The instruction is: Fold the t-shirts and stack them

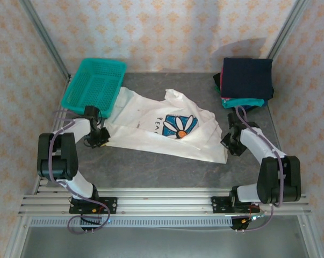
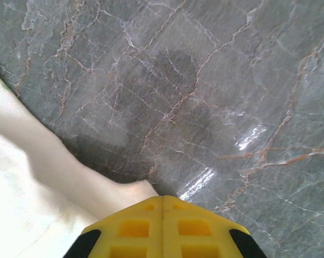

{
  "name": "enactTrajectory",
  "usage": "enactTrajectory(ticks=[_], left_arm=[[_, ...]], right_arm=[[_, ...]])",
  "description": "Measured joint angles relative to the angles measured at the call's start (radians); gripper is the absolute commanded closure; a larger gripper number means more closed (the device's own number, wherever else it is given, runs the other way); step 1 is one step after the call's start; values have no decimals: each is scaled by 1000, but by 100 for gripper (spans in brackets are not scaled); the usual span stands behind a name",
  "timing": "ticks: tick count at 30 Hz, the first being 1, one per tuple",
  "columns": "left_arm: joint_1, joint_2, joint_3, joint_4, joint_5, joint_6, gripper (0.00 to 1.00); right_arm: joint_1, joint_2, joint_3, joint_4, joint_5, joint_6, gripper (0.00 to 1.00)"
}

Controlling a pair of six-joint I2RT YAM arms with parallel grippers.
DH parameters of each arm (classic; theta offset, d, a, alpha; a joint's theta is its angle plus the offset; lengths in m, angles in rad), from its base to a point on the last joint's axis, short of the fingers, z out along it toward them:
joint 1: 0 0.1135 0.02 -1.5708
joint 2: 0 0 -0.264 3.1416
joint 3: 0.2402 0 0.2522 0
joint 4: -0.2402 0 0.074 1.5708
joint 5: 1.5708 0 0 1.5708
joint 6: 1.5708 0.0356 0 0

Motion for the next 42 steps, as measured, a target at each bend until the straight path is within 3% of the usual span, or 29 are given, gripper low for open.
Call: enactTrajectory(ticks=[3, 5, 10, 13, 15, 18, 21, 29, 35, 37, 40, 42], left_arm=[[0, -61, -61, -14, 0, -9, 92], [0, -92, -90, -27, 4, -19, 92], [0, -122, -121, -34, 11, -45, 92], [0, -137, -138, -32, 19, -53, 92], [0, -152, -152, -29, 19, -62, 92], [-5, -173, -171, -30, 24, -73, 92], [-27, -192, -187, -30, 26, -90, 92], [-126, -307, -289, -18, 67, -189, 92], [-230, -406, -367, -4, 107, -290, 92], [-269, -441, -391, -2, 113, -331, 87], [-320, -487, -412, -6, 105, -386, 65], [-350, -524, -413, -39, 97, -415, 51]], right_arm=[[0, -46, 0, -28, -21, 7, 59], [-2, -97, -16, -26, -78, 19, 48], [-2, -224, -143, -13, -173, 68, 45], [-2, -181, -187, 10, -201, 90, 47], [-2, -103, -188, 45, -207, 95, 59], [-2, -13, -166, 46, -187, 119, 91], [-7, -21, -150, 61, -134, 146, 100], [-153, -227, -148, -17, -39, 156, 100], [-308, -242, -149, -66, -39, 120, 98], [-355, -242, -150, -77, -39, 102, 82], [-397, -244, -150, -82, -29, 68, 58], [-411, -255, -148, -83, -29, 42, 52]])
